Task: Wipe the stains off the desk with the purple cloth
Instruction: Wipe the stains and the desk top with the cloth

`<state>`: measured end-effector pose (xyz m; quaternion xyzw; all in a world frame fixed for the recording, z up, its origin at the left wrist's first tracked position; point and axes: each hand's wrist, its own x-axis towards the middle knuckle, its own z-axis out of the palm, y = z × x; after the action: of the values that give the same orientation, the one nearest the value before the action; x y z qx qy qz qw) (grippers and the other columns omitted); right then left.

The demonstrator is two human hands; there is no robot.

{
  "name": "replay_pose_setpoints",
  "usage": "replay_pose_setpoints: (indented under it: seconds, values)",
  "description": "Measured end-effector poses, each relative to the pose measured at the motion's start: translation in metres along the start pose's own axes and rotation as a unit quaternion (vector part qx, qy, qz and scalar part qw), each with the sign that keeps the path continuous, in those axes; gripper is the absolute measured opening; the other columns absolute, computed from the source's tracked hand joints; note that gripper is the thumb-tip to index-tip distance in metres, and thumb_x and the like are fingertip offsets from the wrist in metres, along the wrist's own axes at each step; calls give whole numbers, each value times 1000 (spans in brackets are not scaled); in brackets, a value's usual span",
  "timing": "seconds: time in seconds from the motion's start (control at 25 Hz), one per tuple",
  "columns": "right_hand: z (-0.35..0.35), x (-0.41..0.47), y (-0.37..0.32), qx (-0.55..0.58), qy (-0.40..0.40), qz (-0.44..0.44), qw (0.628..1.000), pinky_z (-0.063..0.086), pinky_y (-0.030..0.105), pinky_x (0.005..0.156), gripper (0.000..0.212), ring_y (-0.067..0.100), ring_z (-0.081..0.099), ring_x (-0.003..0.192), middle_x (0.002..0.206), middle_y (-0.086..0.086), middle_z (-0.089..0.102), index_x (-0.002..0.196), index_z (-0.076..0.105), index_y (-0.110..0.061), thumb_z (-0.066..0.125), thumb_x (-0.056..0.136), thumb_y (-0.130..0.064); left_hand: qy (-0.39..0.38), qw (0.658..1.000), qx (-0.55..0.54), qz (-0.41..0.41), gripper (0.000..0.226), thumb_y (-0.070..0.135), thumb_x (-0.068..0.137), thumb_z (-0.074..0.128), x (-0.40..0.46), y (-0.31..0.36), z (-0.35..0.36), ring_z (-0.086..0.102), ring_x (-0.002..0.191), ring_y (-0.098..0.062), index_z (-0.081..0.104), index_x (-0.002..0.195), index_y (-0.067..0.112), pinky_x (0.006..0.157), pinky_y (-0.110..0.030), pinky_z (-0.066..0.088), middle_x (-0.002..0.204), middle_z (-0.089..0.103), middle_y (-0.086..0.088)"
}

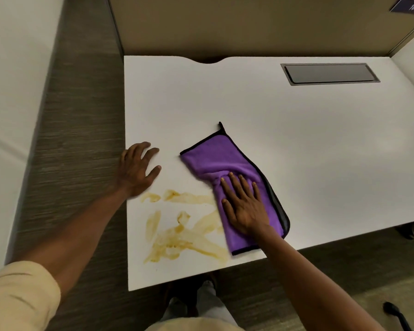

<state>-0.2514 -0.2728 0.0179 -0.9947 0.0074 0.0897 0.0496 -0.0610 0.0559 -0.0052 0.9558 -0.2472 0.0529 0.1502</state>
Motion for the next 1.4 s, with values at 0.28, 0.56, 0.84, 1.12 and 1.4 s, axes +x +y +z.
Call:
replay_pose_setpoints:
  seconds: [0.28,0.56,0.84,1.12,1.4]
  values:
    - [17,-51,-43,40,44,44,997,7,55,127,64,23,-6,159,173,-2,-3,163,4,-34,24,105,-51,-16,999,2,27,60,44,96,40,0,7,-1,37,142,-36,43,152,23,113,-49,30,156,41,-13]
    - [16,-53,-34,17,9,25,999,5,54,127,66,20,-11,158,172,-5,-10,162,-5,-38,20,104,-57,-25,999,-37,27,64,39,94,38,6,6,10,17,157,-28,36,157,25,126,-51,14,167,26,-7]
    - [18,-24,-51,66,13,159,985,-1,58,126,65,23,-10,159,172,1,-9,162,-9,-35,13,104,-56,-24,999,-35,29,65,42,95,35,2,4,10,17,157,-25,34,158,28,127,-48,11,168,25,-6]
    - [24,-97,-71,33,-4,18,999,13,56,125,64,23,-5,159,173,-4,-5,162,0,-39,23,105,-55,-15,999,-34,20,64,41,94,35,-1,5,12,20,156,-25,36,157,28,126,-50,14,167,27,-6]
    - [13,-16,-89,74,-17,112,991,0,58,126,61,26,-15,158,172,-2,-14,160,-9,-41,13,106,-57,-24,999,-16,15,66,42,94,33,4,8,7,18,156,-26,34,158,27,127,-51,13,168,25,-7]
